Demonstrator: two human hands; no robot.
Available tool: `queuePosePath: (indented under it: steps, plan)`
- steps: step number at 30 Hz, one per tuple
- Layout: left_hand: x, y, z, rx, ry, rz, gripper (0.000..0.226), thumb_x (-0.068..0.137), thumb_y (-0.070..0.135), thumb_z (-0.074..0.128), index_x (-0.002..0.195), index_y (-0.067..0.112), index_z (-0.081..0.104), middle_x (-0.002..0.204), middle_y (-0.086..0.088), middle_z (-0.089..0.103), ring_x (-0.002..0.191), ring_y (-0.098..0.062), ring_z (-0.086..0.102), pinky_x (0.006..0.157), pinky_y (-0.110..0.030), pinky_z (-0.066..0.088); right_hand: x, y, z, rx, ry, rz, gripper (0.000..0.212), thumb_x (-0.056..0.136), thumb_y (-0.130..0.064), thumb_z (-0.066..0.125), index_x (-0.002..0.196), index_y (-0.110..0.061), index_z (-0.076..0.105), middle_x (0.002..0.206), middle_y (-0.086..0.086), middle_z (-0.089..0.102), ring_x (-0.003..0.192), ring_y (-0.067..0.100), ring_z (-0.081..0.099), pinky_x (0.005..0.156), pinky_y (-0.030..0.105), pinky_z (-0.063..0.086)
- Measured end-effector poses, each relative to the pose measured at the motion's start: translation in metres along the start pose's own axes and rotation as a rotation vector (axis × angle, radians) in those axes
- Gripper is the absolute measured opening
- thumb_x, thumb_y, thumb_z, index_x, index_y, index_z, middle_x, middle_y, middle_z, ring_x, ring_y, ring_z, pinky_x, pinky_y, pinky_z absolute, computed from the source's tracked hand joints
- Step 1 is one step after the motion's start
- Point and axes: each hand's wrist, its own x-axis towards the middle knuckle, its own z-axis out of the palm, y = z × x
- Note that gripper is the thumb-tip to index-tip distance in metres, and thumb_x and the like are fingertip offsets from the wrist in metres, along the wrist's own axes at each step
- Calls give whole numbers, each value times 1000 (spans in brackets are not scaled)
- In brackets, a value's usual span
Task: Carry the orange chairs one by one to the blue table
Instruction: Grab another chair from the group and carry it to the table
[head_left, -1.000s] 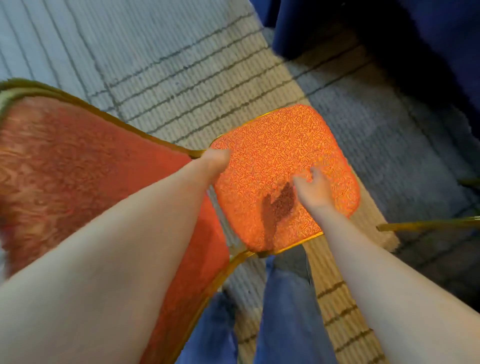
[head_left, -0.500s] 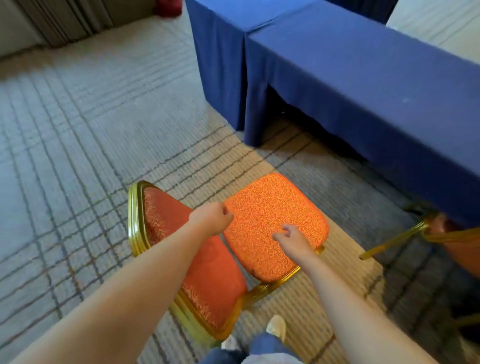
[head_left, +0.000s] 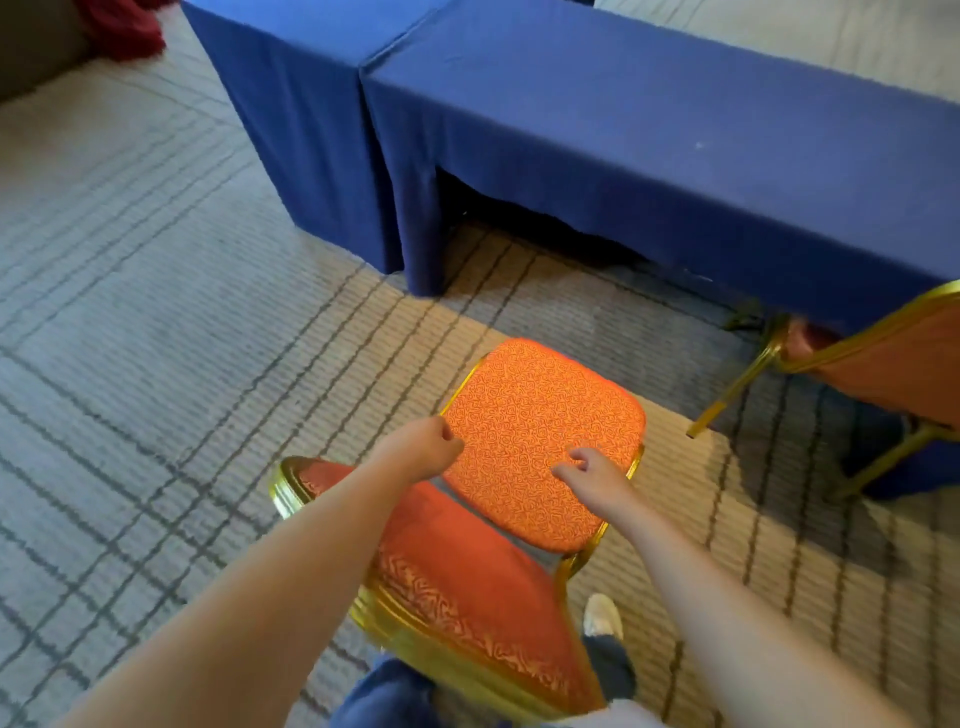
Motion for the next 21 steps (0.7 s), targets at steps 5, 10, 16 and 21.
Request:
queuePosePath:
  steps: [5, 10, 16, 21]
  plan:
    - [14, -43, -9, 108, -99, 89, 32, 92, 35, 52, 106, 9, 65, 110, -14, 67, 107, -29, 62, 84, -35, 48, -35, 13, 44, 87, 57, 203, 51, 95, -24, 58, 139, -1, 46, 125, 16, 59, 108, 31, 59, 87, 33, 44]
    - [26, -64, -6, 251, -154, 102, 41, 96, 35, 46, 125, 10, 60, 129, -15, 61, 120, -31, 56, 95, -35, 44, -63, 31, 77, 125, 105, 279, 2, 91, -19, 60, 93, -20, 60, 81, 0, 61, 90, 22, 59, 76, 31, 47]
    - [40, -89, 1, 380, -266, 12, 50, 93, 40, 49, 131, 8, 56, 136, -15, 56, 124, -32, 53, 101, -39, 44, -70, 50, 96, 117, 47, 437, 13, 80, -31, 60, 78, -21, 53, 89, 6, 59, 86, 20, 55, 78, 30, 47]
    - [49, -99, 6, 448, -319, -45, 57, 90, 43, 50, 136, 9, 51, 140, -16, 52, 126, -33, 51, 104, -42, 43, -60, 58, 95, 37, -42, 502, 28, 92, -30, 57, 112, -11, 63, 119, 13, 64, 107, 29, 60, 76, 25, 39]
